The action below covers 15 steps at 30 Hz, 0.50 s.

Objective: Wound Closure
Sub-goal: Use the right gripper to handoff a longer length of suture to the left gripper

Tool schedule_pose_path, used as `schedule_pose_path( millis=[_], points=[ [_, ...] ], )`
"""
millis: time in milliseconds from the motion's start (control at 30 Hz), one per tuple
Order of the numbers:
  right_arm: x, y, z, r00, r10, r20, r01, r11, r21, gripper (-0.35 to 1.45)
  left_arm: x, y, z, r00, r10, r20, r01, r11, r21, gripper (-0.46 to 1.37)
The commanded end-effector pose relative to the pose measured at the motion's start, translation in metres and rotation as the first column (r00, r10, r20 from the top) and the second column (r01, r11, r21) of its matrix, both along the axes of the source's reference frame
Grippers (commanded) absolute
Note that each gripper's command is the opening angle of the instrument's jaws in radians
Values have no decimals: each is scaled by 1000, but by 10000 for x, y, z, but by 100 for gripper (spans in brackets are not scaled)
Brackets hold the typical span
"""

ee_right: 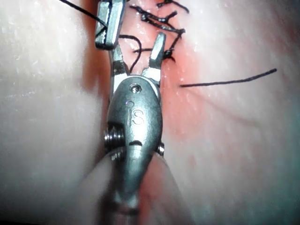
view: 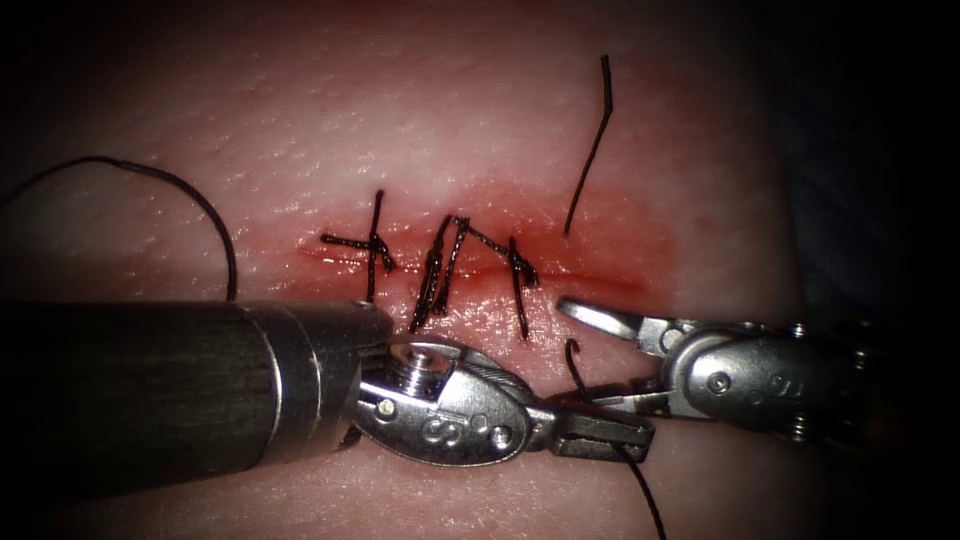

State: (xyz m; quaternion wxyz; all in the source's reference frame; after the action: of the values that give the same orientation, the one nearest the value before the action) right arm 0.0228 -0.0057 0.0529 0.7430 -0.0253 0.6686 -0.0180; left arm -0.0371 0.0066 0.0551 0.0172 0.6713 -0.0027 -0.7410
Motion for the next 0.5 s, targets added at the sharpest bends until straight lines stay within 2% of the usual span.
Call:
schedule_pose_path(
  millis=[33,67,100,500],
  points=[
    [-1,0,-1,1000,-4,-6,4,1000,1,21,0,0,0,1000,10,-1,-10,1000,2,-35],
    [-2,-1,-1,1000,-16,-13,16,1000,-5,-22,0,0,0,1000,10,-1,-10,1000,2,-35],
    [-2,-1,-2,1000,-24,-17,23,1000,-17,-35,0,0,0,1000,10,-1,-10,1000,2,-35],
    [-3,1,-2,1000,-26,-15,25,998,-60,-35,0,-1,-1,1000,10,-1,-10,1000,2,-35]
  ],
)
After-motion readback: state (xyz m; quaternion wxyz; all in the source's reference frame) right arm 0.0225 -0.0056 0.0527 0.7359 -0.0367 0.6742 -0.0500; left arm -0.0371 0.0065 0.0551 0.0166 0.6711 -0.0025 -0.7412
